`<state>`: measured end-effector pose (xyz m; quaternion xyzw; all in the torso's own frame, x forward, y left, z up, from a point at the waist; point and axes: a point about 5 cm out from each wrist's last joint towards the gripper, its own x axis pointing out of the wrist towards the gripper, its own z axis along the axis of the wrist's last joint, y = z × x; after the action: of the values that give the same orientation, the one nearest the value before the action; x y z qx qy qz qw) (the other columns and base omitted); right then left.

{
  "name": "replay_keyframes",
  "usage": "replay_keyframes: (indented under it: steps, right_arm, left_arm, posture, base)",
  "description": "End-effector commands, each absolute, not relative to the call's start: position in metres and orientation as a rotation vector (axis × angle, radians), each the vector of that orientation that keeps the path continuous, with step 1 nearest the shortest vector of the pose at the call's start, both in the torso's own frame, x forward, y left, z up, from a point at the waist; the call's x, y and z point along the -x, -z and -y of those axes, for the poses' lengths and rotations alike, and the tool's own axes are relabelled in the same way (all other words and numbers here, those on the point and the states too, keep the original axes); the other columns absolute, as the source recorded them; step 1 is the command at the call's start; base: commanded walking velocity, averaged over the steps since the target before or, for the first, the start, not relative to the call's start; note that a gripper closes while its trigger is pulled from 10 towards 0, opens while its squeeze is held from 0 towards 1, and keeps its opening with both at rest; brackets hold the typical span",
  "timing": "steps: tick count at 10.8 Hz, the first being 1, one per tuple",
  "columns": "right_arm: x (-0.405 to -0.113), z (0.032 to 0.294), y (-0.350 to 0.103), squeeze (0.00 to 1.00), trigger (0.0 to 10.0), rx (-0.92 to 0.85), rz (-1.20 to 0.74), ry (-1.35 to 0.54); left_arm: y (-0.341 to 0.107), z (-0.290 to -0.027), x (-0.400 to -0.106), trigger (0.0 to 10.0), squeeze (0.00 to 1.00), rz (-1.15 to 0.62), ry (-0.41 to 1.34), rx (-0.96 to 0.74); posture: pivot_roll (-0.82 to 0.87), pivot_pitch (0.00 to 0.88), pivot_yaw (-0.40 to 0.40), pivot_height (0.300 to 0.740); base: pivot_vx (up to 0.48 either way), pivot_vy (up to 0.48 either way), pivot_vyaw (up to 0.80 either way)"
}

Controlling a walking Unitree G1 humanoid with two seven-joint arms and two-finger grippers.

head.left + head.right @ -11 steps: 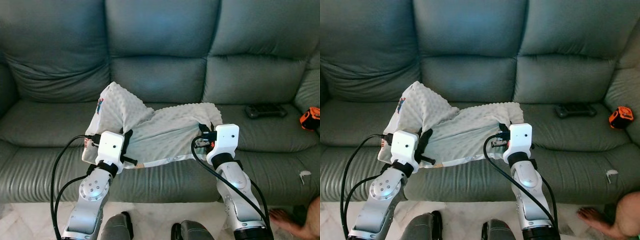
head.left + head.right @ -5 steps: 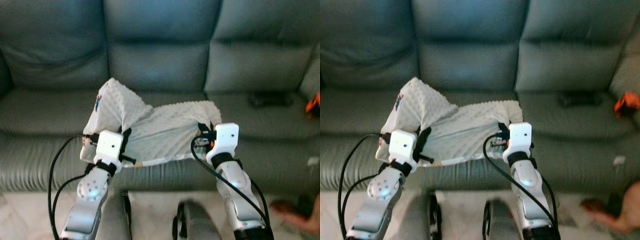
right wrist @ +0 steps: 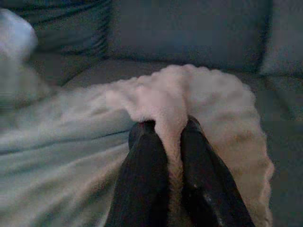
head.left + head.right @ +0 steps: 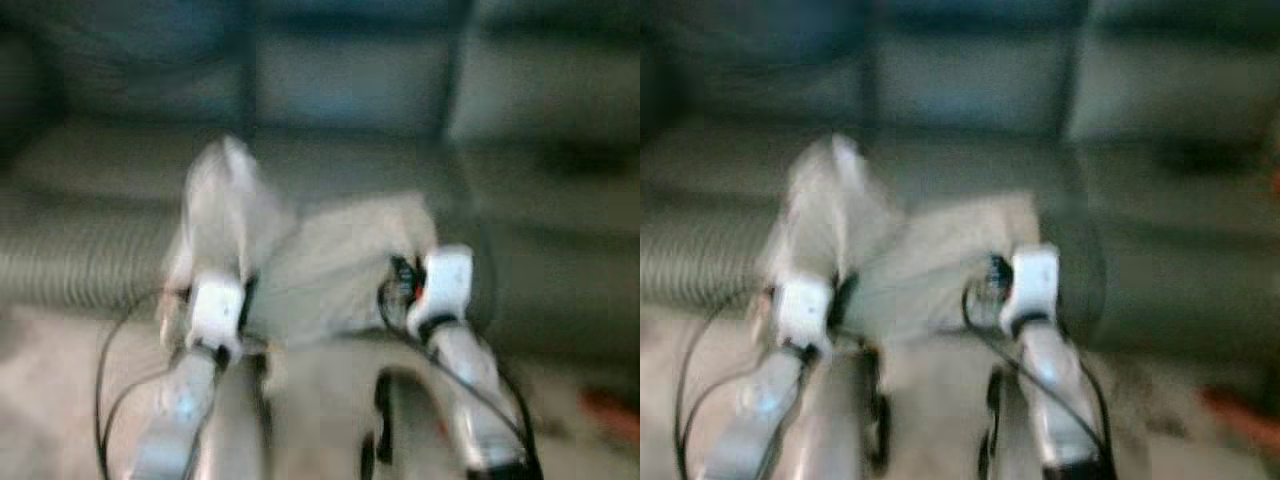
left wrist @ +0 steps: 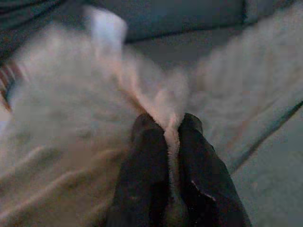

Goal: Move the pillow to the sofa

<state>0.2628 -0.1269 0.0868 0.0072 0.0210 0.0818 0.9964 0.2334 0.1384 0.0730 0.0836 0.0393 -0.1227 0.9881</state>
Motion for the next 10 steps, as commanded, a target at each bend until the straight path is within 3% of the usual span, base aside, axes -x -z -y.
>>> replay_keyframes:
  steps: [1, 8, 10]
  right_arm:
    - [-0.2644, 0.1381, -0.0914, 0.0, 10.0, -0.013, -0.015, -0.111]
    - [-0.266, 0.1363, -0.0915, 0.0, 10.0, 0.001, -0.011, -0.128]
    - [-0.2653, 0.1367, -0.0911, 0.0, 10.0, -0.003, -0.013, -0.126]
  left_arm:
    - [-0.0849, -0.1443, -0.241, 10.0, 0.0, -0.031, 0.225, -0.193]
    - [-0.0876, -0.1394, -0.2429, 10.0, 0.0, -0.023, 0.267, -0.166]
    - [-0.0877, -0.1373, -0.2433, 10.0, 0.0, -0.024, 0.284, -0.151]
  posture:
    - [0.0, 0.18, -0.016, 0.603]
    - [0.01, 0.188, -0.011, 0.603]
    - [0.0, 0.189, -0.011, 0.603]
  base:
    - [0.0, 0.0, 0.0]
    - [0.0, 0.0, 0.0]
    - [0.263, 0.0, 0.0]
